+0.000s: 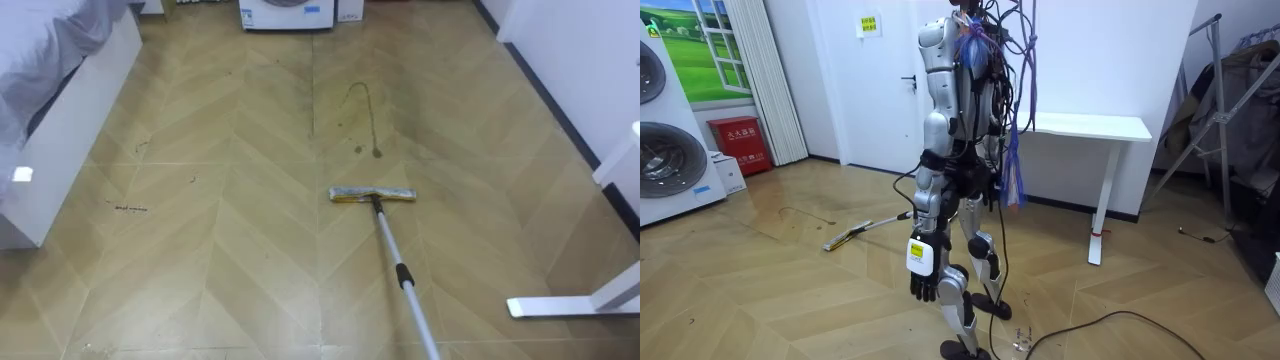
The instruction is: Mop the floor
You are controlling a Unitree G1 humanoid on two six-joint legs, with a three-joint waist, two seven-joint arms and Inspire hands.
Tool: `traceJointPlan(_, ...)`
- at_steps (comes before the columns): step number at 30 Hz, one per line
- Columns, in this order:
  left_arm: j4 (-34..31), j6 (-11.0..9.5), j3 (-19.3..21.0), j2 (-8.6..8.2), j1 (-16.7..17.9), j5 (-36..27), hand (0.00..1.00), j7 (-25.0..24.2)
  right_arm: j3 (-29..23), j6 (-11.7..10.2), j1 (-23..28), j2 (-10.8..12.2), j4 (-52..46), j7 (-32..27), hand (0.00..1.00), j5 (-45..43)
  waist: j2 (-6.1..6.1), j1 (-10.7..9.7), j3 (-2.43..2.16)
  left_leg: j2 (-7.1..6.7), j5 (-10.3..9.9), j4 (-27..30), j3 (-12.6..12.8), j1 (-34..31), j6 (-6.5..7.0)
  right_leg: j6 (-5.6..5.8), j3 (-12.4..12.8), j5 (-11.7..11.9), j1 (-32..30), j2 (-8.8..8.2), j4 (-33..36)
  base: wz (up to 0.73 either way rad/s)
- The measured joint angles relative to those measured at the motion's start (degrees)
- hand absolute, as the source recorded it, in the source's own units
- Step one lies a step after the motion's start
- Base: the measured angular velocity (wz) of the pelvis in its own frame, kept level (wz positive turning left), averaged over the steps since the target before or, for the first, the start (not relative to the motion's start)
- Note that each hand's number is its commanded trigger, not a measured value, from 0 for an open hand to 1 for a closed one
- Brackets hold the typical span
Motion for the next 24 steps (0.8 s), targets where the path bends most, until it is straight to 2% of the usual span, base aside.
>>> traceJointPlan(9, -0.01, 0.69, -0.46, 0.03, 0.03, 0.04, 0.00, -0.35, 0.04, 0.38, -0.01, 0.14, 0.01, 0.33, 1.00, -0.18, -0.15, -0.22, 0.01, 0.00, 0.00, -0.01, 0.12, 0.11, 0.00, 0.00, 0.00, 0.00, 0.13, 0.00, -0.09, 0.00)
traceJointPlan(15, 0.09, 0.77, -1.12, 0.07, -0.05, -2.06, 0.00, -0.76, 0.02, 0.43, -0.41, 0.15, 0.51, 0.37, 1.00, 0.40, -0.24, -0.13, 0.04, 0.00, 0.00, -0.01, 0.14, -0.10, 0.00, 0.00, 0.08, 0.00, -0.07, -0.01, -0.05, 0.00)
traceJointPlan(19, 0.06, 0.54, -1.27, 0.10, -0.47, -2.03, 0.00, -0.77, 0.57, 0.43, -1.14, 0.18, 0.80, 0.30, 1.00, 1.37, -0.46, -0.14, -0.08, 0.00, 0.00, 0.48, 0.08, -2.75, 0.00, 0.07, 0.06, 0.05, -2.77, -0.03, 0.78, 0.02)
traceJointPlan(24, 0.07, 0.57, -1.38, 0.38, -0.95, -2.05, 0.00, -0.74, 1.22, 0.55, -2.46, 0.18, 0.74, -0.08, 1.00, 2.04, -0.93, -0.10, 0.06, -0.01, 0.00, 2.37, 0.06, -7.17, 0.01, 0.05, 0.00, 0.07, -6.97, -0.22, 2.54, 0.00)
